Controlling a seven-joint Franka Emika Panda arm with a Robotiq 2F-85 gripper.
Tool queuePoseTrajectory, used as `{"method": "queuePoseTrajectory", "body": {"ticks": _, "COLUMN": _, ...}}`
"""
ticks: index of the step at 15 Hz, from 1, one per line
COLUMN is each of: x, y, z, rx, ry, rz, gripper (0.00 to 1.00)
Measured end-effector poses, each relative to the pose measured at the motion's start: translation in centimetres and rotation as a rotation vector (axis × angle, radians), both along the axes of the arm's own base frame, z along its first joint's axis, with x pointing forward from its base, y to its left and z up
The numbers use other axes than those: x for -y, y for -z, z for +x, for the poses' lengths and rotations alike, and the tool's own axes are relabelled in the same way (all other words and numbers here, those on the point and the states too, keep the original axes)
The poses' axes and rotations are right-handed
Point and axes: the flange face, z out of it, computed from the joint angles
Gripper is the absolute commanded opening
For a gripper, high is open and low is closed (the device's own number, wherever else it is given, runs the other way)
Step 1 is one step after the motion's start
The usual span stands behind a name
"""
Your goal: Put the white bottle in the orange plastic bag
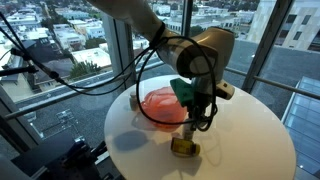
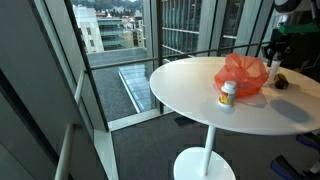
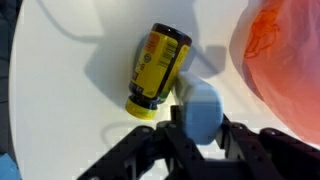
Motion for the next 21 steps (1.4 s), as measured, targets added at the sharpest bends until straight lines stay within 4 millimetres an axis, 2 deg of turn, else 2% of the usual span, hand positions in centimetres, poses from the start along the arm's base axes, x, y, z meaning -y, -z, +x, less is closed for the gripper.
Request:
{"method": "queuePoseTrajectory", "body": {"ticks": 4, "x": -0.5, "y": -2.0, "z": -0.1, "rx": -0.001, "ry": -0.005, "rz": 0.012, "gripper": 0.10}}
{"method": "queuePoseTrajectory", "body": {"ticks": 11, "x": -3.2, "y": -8.4, "z": -1.2, "rx": -0.026, "ry": -0.040, "rz": 0.065, "gripper": 0.10}}
{"method": "queuePoseTrajectory", "body": {"ticks": 15, "x": -3.9, "y": -11.6, "z": -2.0, "rx": -0.006, "ry": -0.048, "rz": 0.074, "gripper": 0.09}}
{"method": "queuePoseTrajectory", "body": {"ticks": 16, "x": -3.9, "y": -12.1, "z": -2.2, "rx": -0.004, "ry": -0.049, "rz": 0.076, "gripper": 0.34}}
{"method": "queuePoseTrajectory", "body": {"ticks": 21, "x": -3.9, "y": -12.4, "z": -2.5, "rx": -0.005, "ry": -0.047, "rz": 0.078, "gripper": 0.34}}
